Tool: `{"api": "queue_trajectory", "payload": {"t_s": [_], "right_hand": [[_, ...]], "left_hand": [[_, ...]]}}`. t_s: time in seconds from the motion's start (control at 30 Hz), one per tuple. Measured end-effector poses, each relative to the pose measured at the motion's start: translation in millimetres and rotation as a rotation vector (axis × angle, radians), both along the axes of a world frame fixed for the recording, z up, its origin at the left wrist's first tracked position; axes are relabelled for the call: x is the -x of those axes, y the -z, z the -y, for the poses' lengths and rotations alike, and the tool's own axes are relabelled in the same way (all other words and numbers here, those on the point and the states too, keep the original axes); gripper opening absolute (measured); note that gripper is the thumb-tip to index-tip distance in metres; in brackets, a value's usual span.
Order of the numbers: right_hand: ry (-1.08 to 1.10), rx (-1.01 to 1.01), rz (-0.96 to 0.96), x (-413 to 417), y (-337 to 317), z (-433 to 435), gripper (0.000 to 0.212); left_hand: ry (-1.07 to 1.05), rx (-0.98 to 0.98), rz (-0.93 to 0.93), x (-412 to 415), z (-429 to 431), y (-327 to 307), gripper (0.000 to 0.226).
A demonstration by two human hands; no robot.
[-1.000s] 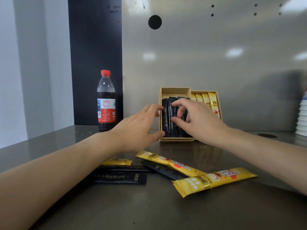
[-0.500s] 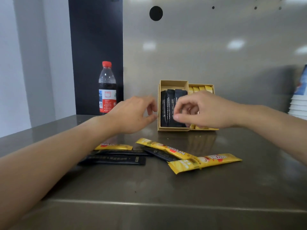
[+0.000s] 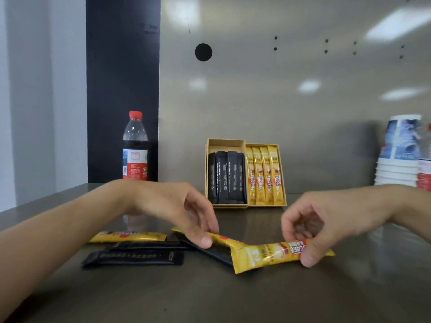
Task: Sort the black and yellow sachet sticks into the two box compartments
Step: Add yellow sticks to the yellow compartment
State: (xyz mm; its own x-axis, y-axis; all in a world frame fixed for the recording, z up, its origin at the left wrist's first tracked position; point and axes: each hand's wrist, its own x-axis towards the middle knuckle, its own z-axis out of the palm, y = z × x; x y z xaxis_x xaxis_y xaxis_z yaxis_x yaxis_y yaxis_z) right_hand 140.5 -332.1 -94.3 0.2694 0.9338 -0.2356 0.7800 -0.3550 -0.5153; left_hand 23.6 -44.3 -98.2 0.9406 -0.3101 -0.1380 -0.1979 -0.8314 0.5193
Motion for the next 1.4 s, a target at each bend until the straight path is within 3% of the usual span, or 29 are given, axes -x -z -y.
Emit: {"api": "queue_trajectory", "payload": {"t_s": [0.2,0.37,0.47,0.6,0.77,1.2,1.4], "right_hand": [[0.035,-0.106,-0.008,-27.5,-38.9,-15.4,0.02],[0.178,-0.657,0.283,-54.7,-15.7,-49.5,0.019],[0.244,-0.788,0.446,-60.1,12.3,-53.7,0.018],[0.301,-0.839,0.507,-66.4,26.2,-47.3,0.015],[0.24,-0.863,0.607,-69.8,38.2,-46.6,0.034],[0.344,-0.97,0.374,-81.9,52.6,-50.4,0.028],[0.398,-0.987,0.337,-80.7,53.4,-51.4,0.04]], "left_hand": [[-0.007,0.006,-0.016,-2.3,0.9,2.5,0.027],[0.0,0.041,-0.015,-3.3,1.2,3.7,0.023],[0.024,0.058,-0.001,-6.4,-0.4,5.8,0.02],[0.025,0.143,0.035,-9.0,1.9,6.2,0.014],[-0.001,0.169,0.172,-22.5,12.8,3.1,0.017],[-0.118,0.112,0.738,-55.5,29.7,37.0,0.024],[-0.064,0.051,0.81,-42.8,27.2,37.7,0.026]]}}
